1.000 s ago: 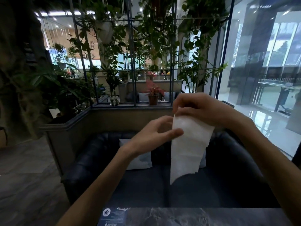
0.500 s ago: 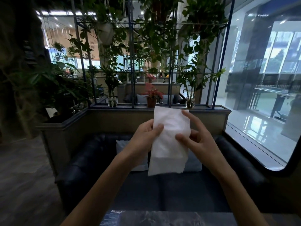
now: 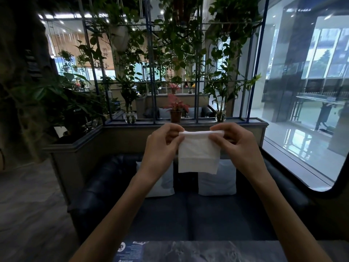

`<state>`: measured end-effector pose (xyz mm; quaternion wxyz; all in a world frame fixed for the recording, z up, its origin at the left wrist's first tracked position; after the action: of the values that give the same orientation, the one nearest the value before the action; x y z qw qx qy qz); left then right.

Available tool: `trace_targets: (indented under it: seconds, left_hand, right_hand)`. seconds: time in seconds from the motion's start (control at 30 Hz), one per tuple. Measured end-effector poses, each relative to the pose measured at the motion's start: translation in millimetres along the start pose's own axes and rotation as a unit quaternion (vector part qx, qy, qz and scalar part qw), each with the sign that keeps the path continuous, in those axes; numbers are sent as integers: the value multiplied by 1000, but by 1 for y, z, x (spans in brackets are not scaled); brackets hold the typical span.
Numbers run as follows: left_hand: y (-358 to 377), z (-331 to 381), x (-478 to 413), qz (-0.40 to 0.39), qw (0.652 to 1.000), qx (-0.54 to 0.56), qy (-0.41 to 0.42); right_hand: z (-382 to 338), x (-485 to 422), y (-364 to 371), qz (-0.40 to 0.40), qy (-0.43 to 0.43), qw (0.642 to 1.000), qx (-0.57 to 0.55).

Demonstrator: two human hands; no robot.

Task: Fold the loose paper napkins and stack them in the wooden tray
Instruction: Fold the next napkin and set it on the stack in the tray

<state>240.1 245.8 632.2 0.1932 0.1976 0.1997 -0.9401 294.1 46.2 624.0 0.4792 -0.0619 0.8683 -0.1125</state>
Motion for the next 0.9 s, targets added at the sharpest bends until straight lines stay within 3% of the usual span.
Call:
trace_targets:
  seconds: [0.13,0.37,0.47,0.63,0.73,0.83,0.9]
  left_hand:
    - [0,7,0,21,999,-37,17]
    - [-3,8,0,17,999,-15,-29]
    - [-2,7,3,-42,990,82,-103]
    - [4,-3,16,-162,946,226,-164]
    - [10,-13,27,-220,935,229,-157]
    - [13,-12,32,-216,944,208,-136]
    - [11,-9,29,-180,953,206,-130]
  right_hand:
    - [-3,-7,-3,-19,-8,999,41]
    - [1,-14,-6,-30,2,998,63]
    - [-2,-14,-4,-51,6,998,46]
    - [-8,-12,-1,-32,36,999,-12]
    - [-11,-12,-3,-6,46,999,-15]
    - [-14,-11,-4,-5,55,998,-19]
    - [-15,-7,-4,-51,64,996,-33]
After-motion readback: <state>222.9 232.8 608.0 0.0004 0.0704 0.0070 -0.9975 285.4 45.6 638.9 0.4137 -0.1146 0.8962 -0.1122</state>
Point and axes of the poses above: each hand's wrist, its own x-axis away from the middle knuckle, its own y-axis out of the palm, z = x × y, the point moved 3 cm from there along -x, towards the middle knuckle, and after that the axes turned 14 degrees about -y, right-handed, at the moved point
